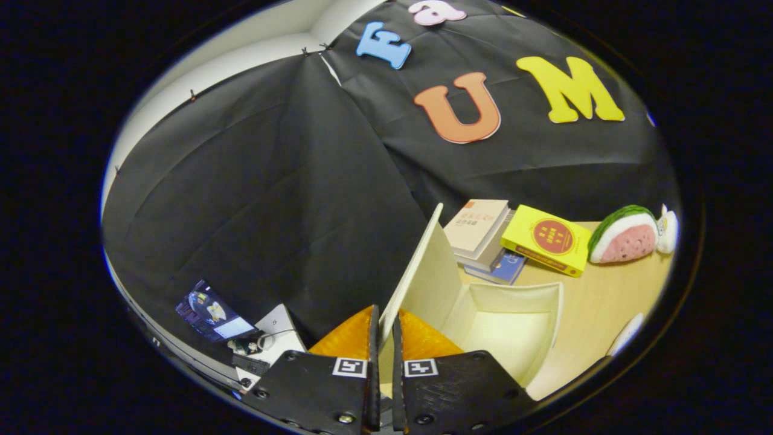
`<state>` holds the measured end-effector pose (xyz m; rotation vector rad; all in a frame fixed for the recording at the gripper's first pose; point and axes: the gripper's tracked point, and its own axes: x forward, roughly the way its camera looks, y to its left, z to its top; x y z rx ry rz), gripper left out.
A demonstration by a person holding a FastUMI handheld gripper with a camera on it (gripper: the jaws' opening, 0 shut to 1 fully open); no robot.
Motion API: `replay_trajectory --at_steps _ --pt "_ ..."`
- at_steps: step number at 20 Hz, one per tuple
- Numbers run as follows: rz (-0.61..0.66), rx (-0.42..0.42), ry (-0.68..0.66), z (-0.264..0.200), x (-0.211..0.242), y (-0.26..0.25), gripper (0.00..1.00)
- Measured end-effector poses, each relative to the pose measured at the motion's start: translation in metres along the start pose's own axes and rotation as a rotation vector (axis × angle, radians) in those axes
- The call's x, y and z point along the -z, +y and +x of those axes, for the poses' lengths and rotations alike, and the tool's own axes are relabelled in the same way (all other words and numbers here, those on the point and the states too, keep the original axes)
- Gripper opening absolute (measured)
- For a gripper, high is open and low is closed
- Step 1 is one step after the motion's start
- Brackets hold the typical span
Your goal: Open the storage box then place both shoes into the box .Put the left shoe in first, then the right shoe, with the right side of both shoes facing outward in a uniform manner.
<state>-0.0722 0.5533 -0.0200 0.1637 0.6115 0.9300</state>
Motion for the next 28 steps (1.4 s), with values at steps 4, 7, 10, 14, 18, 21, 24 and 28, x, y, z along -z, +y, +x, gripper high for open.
replay_trajectory --at_steps 4,7,10,14,18,21,24,28 --pt "-0.065 -0.037 -0.020 0.017 -0.004 0.035 0.36" --pt "-0.168 -0.037 -0.080 0.014 -0.013 0.049 0.75" --pt "-0.203 -0.009 -0.134 -0.002 -0.022 0.045 0.88" --pt "-0.236 0.099 -0.228 -0.037 -0.041 0.000 0.94" --pt "-0.275 0.225 -0.284 -0.096 -0.043 -0.065 0.95" --pt "-0.278 0.317 -0.325 -0.152 -0.039 -0.120 0.96" --pt "-0.243 0.412 -0.345 -0.209 -0.024 -0.181 0.96" --pt "-0.148 0.520 -0.317 -0.266 0.016 -0.257 0.95"
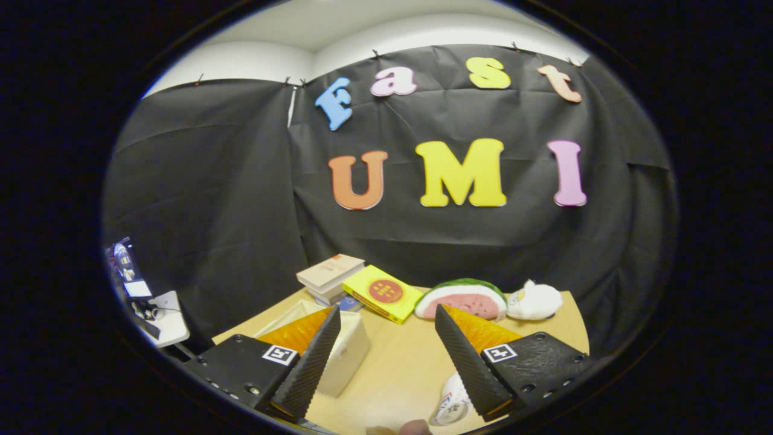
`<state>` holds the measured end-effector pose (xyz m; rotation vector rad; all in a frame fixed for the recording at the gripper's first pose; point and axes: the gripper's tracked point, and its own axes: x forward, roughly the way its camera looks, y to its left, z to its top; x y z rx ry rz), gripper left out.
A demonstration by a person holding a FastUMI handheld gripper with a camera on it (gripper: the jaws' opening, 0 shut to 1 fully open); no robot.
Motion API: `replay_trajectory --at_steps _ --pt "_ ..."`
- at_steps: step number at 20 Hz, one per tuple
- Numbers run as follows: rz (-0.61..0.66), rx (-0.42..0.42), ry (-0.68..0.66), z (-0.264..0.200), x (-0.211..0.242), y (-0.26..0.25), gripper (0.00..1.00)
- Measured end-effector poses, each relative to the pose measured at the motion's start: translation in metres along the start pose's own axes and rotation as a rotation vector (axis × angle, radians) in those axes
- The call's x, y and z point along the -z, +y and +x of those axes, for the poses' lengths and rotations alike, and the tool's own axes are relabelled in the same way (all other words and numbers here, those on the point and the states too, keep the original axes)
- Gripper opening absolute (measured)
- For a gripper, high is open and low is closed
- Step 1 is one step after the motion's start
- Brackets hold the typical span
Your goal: Open the storage box then place both shoes into the box .Put the left shoe in first, then the right shoe, with the right side of both shoes facing outward in a uniform manner.
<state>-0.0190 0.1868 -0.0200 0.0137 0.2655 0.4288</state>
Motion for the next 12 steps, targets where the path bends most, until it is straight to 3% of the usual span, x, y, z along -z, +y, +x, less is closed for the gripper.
replay_trajectory --at_steps 7,12 --pt "0.121 0.135 0.122 -0.018 0.082 -0.106 0.96" --pt "0.215 0.156 0.307 -0.009 0.164 -0.130 0.95"
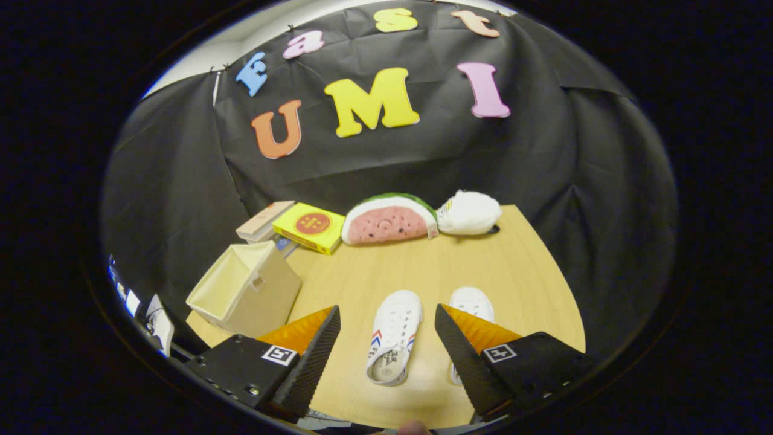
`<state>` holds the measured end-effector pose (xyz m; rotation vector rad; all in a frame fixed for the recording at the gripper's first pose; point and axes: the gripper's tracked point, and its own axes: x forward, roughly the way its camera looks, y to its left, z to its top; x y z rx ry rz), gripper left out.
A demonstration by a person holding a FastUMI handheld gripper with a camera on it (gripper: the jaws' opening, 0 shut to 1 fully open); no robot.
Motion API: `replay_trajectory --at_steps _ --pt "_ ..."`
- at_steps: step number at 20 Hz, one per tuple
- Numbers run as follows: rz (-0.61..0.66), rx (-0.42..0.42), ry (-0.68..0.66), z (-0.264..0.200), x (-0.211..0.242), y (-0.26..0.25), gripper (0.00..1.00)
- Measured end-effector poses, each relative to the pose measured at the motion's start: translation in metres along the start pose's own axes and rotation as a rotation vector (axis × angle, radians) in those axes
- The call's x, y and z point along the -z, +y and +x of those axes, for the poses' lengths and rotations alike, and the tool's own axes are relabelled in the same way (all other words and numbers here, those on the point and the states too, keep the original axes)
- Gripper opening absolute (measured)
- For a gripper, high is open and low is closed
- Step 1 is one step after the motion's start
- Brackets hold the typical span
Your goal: Open the storage box then place both shoes into the box .Put the left shoe in first, then the right shoe, with the right side of both shoes facing outward in a uniform manner.
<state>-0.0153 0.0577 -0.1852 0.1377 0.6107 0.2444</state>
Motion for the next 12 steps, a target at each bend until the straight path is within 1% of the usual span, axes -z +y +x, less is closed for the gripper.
replay_trajectory --at_steps 2,3,5,9,12 --pt "0.039 -0.010 0.074 0.018 0.023 -0.005 0.95" --pt "0.043 0.000 0.113 0.027 0.036 -0.009 0.96" --pt "0.060 -0.005 0.172 0.047 0.053 -0.014 0.96" --pt "0.022 0.036 0.262 0.080 0.078 -0.029 0.96" --pt "0.008 0.044 0.304 0.100 0.086 -0.037 0.95"
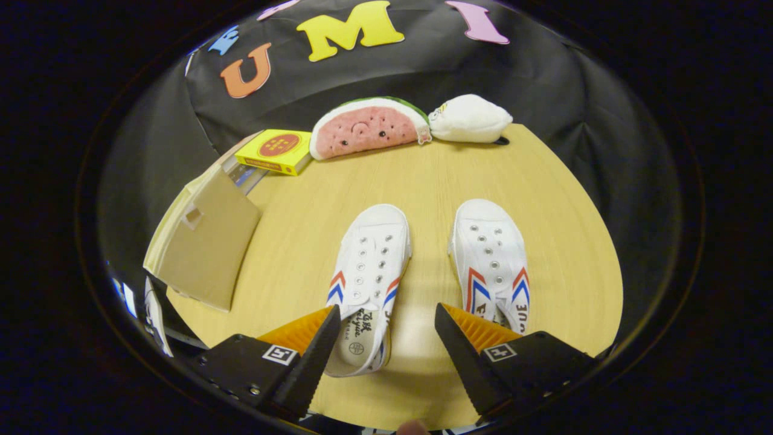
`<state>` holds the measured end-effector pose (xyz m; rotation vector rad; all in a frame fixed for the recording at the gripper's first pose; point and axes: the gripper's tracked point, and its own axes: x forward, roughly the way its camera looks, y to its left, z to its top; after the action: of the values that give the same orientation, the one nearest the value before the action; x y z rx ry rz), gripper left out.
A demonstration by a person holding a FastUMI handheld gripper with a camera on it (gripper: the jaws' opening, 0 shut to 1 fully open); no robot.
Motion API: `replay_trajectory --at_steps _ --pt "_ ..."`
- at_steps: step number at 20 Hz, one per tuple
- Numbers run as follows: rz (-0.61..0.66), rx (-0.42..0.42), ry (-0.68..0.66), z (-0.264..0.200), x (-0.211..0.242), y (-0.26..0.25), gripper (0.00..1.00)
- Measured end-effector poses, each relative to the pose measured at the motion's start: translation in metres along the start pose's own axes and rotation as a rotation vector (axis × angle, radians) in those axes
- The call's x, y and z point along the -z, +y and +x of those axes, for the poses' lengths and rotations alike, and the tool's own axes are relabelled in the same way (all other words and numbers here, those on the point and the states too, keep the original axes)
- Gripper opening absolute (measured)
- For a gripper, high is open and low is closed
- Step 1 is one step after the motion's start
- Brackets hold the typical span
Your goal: Open the storage box then place both shoes into the box .Put the left shoe in first, then the right shoe, with the right side of both shoes facing outward in a uniform manner.
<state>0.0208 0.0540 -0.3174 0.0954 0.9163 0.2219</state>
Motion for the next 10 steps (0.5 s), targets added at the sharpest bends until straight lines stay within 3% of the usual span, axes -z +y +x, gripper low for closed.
replay_trajectory --at_steps 4,6,8,10 --pt "0.012 -0.001 0.048 0.020 -0.002 -0.004 0.94" --pt "0.018 -0.010 0.078 0.028 0.000 -0.002 0.80" --pt "0.026 -0.017 0.116 0.034 0.006 -0.001 0.74" --pt "0.037 -0.030 0.138 0.037 0.006 0.002 0.58"
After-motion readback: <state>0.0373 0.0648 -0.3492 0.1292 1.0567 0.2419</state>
